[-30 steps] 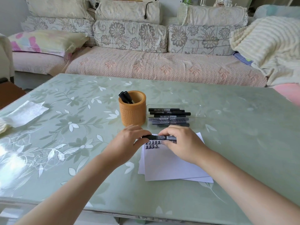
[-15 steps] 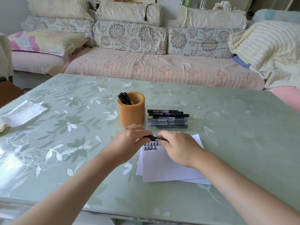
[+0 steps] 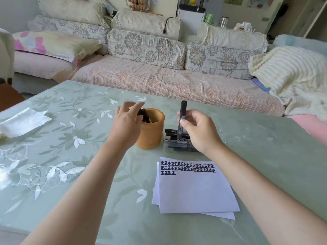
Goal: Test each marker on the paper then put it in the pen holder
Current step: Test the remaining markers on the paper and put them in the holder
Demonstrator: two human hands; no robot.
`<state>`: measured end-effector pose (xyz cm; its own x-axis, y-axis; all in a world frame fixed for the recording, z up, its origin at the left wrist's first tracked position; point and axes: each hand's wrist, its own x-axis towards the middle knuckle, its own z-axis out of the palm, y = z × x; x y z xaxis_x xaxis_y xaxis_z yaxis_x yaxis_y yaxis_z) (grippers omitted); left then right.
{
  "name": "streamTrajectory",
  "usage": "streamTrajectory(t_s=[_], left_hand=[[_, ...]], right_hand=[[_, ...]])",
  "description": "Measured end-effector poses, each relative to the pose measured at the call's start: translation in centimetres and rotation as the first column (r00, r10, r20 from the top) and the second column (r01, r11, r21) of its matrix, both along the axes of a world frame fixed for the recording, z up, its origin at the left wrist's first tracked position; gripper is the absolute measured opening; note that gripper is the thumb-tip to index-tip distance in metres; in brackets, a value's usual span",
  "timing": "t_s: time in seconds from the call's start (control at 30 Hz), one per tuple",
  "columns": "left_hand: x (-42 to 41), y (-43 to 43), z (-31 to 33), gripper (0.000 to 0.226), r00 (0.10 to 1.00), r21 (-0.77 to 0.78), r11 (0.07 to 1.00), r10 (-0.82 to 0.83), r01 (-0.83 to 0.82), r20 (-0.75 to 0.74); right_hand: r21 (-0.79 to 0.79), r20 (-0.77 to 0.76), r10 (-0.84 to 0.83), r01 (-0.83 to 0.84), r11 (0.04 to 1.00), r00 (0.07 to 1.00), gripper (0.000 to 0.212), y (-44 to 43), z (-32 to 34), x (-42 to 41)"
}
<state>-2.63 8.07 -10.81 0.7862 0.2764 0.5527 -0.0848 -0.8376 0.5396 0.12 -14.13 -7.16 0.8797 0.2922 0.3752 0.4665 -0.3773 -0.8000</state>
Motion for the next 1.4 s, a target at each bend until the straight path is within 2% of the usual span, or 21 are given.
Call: streamTrajectory(t_s=[0.1,0.2,0.3,0.4,0.53,0.6,0.7,0.83,0.87,0.93,1.07,1.23,1.4], left_hand=[[0.6,0.3,-0.6,0.048,0.995,0.017,1.000,-0.012,0.014,-0.099],[0.9,0.2,-0.7,0.044,0.996,-0.031,0.999,-0.031,0.029,-0.089],[1.4,0.3,-0.5,0.039,0.999,-0.096,0.995,-0.004,-0.001,-0.052],[1.8,0.4,-0.6,0.040,1.000,-0.170,0.985,0.005,-0.008,-0.017],[1.9,0.1,-0.1,0.038,0.999,-0.230,0.973,-0.011,0.019,0.038],[1.8,-0.3,0.0,0.037,0.998,-0.226,0.973,-0.036,0.047,0.052],[1.6,-0.9,0.0,0.037,0.995,-0.195,0.977,-0.082,0.091,0.055],[1.2,-1.6,0.2,0.035,0.991,-0.134,0.982,-0.133,0.132,0.003],[1.1,-1.6,0.2,0.030,0.991,-0.122,0.984,-0.133,0.132,0.000],[1.0,-1.4,0.0,0.023,0.994,-0.122,0.986,-0.114,0.113,0.000],[1.0,-0.8,-0.2,0.034,0.997,-0.115,0.991,-0.073,0.069,-0.034],[0.4,-1.3,0.3,0.070,0.987,-0.165,0.982,-0.108,0.087,-0.122],[0.3,-1.6,0.2,0.073,0.985,-0.141,0.988,-0.090,0.068,-0.149]], right_hand=[[0.065,-0.004,0.026,-0.026,0.998,1.000,0.015,3.0,2.0,2.3],[-0.008,0.046,-0.005,0.005,1.000,0.999,0.010,5.6,3.0,4.1],[-0.241,0.010,0.003,-0.001,0.971,1.000,0.006,7.2,2.7,5.0],[-0.488,-0.012,0.021,-0.024,0.873,1.000,0.009,7.4,2.0,5.0],[-0.672,0.059,0.100,-0.035,0.740,0.993,0.022,7.3,1.0,4.9],[-0.720,0.041,0.122,-0.055,0.692,0.992,0.031,7.6,0.7,4.8],[-0.747,0.004,0.152,-0.097,0.657,0.988,0.034,7.7,0.5,4.8],[-0.564,0.031,0.118,-0.080,0.822,0.993,0.032,5.6,0.5,5.3],[-0.549,0.044,0.092,-0.052,0.834,0.995,0.029,4.7,0.4,5.6],[-0.615,0.061,0.045,0.002,0.788,0.997,0.025,2.7,0.1,6.1],[-0.803,0.035,-0.034,0.049,0.595,0.999,0.021,-0.2,-1.0,6.6],[-0.827,0.091,-0.019,0.086,0.555,0.996,0.025,-1.0,-2.1,7.0],[-0.859,0.161,0.042,0.119,0.498,0.986,0.027,-0.3,-2.5,7.2]])
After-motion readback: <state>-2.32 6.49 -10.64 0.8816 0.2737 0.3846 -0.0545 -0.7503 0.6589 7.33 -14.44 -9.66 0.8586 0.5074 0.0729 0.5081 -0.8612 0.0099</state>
